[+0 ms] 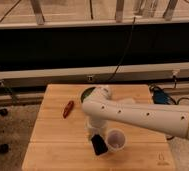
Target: Place the eraser in the ceramic cup
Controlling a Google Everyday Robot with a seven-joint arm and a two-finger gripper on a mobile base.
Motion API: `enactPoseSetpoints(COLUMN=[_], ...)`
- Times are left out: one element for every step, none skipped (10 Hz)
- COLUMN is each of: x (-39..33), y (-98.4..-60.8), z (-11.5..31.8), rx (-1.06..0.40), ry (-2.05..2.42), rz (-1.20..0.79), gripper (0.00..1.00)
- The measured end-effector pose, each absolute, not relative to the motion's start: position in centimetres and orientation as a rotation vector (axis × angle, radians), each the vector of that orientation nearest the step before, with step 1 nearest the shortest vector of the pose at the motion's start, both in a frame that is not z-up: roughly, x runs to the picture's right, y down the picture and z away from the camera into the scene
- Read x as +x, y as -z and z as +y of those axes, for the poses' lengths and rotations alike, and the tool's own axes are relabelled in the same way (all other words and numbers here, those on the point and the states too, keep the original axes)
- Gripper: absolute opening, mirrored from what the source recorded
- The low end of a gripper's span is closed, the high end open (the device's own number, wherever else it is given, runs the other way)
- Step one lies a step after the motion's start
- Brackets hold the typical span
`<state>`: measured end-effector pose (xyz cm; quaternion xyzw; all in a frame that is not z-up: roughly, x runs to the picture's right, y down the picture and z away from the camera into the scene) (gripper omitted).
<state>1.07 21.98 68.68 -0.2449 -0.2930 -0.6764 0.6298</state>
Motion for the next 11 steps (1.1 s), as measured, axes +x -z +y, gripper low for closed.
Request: enactPoseSetpoints(x=[1.2, 1.6, 2.1, 3.0, 4.4, 5.3, 6.7, 7.5, 8.5, 9.1, 9.6], y=[-67.9, -66.9, -66.3, -65.6, -65.0, -64.8, -64.8, -64.9, -65.1, -65.4, -65.7], z=[21.1, 20.0, 19.3, 18.6, 18.0, 17.8, 17.7, 17.6, 17.6, 17.7, 17.9], rx=[-0.555, -0.546, -0.54, -0.536, -0.536, -0.538, -0.545, -0.549, -0.556, -0.56, -0.564], ry=[1.55, 1.545, 1.538, 1.525, 1.507, 1.495, 1.476, 1.465, 1.454, 1.445, 1.436], rz=[-0.662, -0.645, -0.631, -0.61, -0.586, -0.575, -0.564, -0.558, -0.555, -0.556, -0.56], gripper=[0.0, 0.0, 0.0, 0.0, 0.0, 0.0, 0.0, 0.02, 0.08, 0.18, 0.28])
